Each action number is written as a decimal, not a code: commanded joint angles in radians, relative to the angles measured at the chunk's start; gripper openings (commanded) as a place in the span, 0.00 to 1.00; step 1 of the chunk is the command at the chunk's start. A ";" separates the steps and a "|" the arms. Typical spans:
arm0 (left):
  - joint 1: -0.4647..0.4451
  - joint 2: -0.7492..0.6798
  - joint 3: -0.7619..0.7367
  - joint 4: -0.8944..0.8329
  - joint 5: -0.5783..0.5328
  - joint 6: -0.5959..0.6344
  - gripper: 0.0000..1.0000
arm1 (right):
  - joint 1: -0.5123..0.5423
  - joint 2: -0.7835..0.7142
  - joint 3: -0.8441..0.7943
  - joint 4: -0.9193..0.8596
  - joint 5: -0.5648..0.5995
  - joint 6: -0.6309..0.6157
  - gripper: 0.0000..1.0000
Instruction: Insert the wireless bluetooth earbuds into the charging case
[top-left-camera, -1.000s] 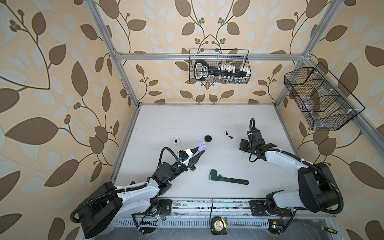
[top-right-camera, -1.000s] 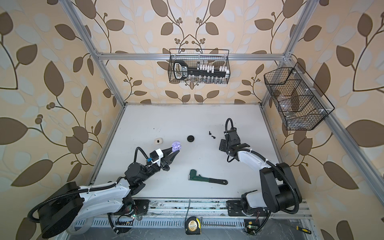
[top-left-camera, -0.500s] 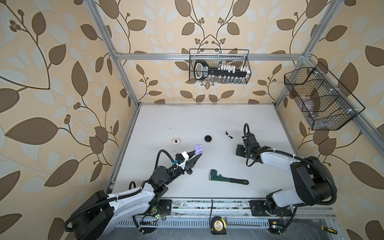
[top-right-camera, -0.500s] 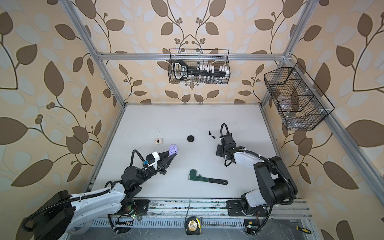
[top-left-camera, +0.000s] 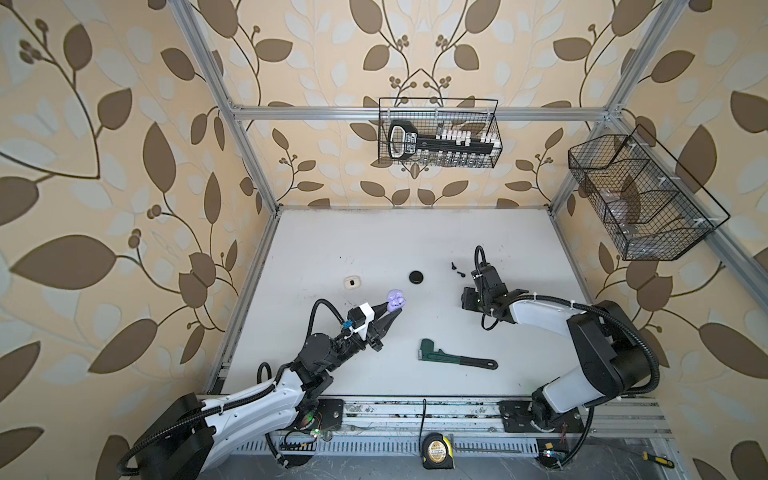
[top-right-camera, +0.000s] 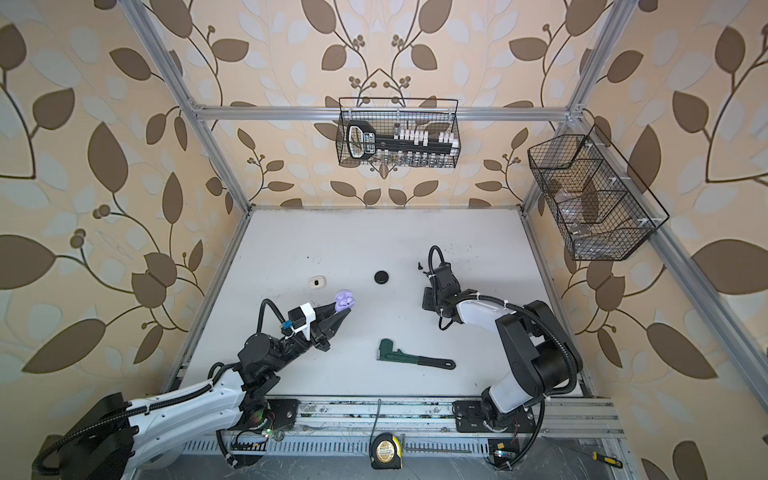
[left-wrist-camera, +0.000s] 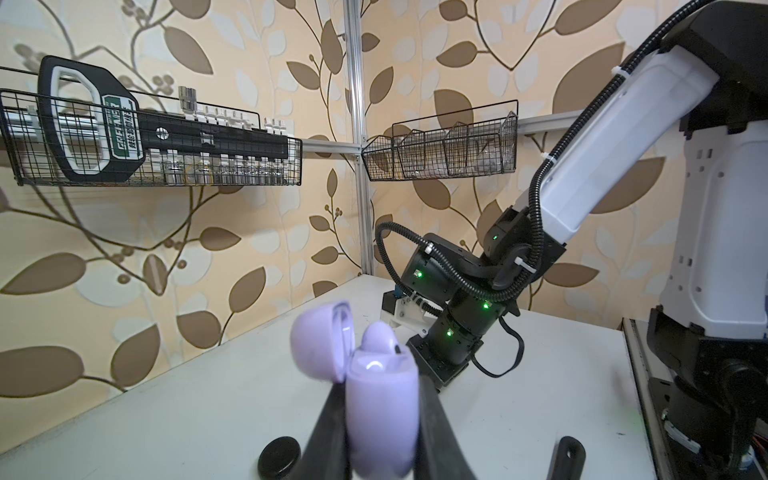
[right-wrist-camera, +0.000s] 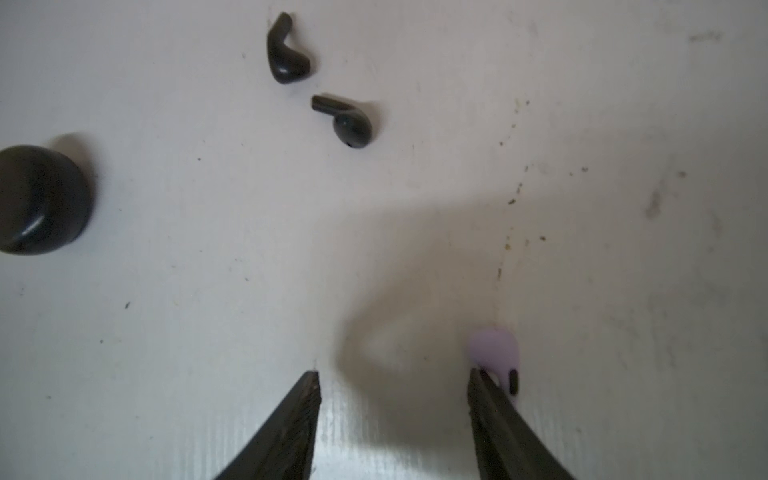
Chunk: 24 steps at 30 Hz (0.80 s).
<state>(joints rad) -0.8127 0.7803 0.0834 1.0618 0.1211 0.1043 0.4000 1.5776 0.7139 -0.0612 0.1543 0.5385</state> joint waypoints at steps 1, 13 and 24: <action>-0.008 -0.033 -0.006 0.020 -0.022 0.013 0.00 | 0.008 0.027 0.051 0.009 -0.009 0.008 0.58; -0.009 -0.086 -0.010 -0.022 -0.015 0.019 0.00 | 0.033 -0.110 0.068 -0.149 0.127 -0.002 0.59; -0.009 -0.014 0.008 0.012 0.045 0.025 0.00 | -0.049 -0.003 0.120 -0.286 0.107 -0.107 0.57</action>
<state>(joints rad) -0.8127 0.7589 0.0753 1.0058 0.1429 0.1093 0.3599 1.5322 0.7979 -0.2859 0.2726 0.4774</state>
